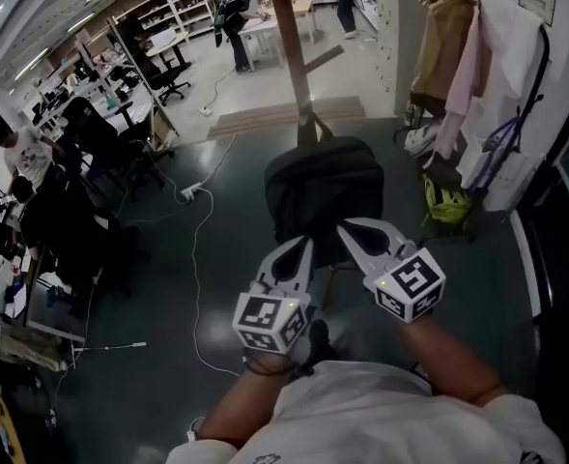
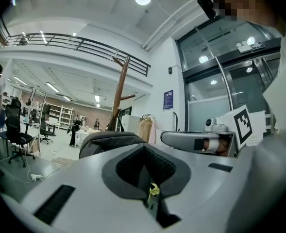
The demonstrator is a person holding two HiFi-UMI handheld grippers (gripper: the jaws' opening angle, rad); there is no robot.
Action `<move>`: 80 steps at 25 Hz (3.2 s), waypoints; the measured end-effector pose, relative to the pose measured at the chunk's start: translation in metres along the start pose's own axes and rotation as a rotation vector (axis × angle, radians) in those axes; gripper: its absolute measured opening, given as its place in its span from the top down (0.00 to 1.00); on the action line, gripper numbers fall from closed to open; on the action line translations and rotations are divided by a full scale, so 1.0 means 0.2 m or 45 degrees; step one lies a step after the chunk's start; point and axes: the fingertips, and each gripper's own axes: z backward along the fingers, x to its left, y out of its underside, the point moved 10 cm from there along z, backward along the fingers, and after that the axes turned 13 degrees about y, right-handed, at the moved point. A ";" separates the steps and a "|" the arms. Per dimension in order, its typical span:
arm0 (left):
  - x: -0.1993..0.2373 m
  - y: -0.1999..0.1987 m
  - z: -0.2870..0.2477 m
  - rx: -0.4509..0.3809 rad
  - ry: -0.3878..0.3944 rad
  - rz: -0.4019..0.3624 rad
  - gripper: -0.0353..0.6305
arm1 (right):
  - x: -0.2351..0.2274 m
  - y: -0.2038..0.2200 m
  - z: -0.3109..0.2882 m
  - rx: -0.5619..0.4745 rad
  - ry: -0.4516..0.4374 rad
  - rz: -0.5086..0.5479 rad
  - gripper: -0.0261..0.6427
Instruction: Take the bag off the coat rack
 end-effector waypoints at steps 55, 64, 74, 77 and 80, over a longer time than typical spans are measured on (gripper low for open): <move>1.12 -0.51 -0.66 -0.070 0.341 0.079 0.94 | -0.53 -0.27 -1.28 0.140 0.338 0.279 0.92; 0.97 -0.56 -0.53 -0.113 0.336 0.050 0.94 | -0.43 -0.36 -1.10 0.046 0.308 0.226 0.92; 0.68 -0.56 -0.37 -0.128 0.267 0.019 0.94 | -0.36 -0.39 -0.79 -0.048 0.253 0.115 0.92; 0.54 -0.53 -0.32 -0.119 0.258 0.013 0.94 | -0.34 -0.38 -0.65 -0.092 0.239 0.079 0.92; 0.40 -0.50 -0.26 -0.122 0.226 0.001 0.94 | -0.31 -0.36 -0.51 -0.104 0.221 0.053 0.92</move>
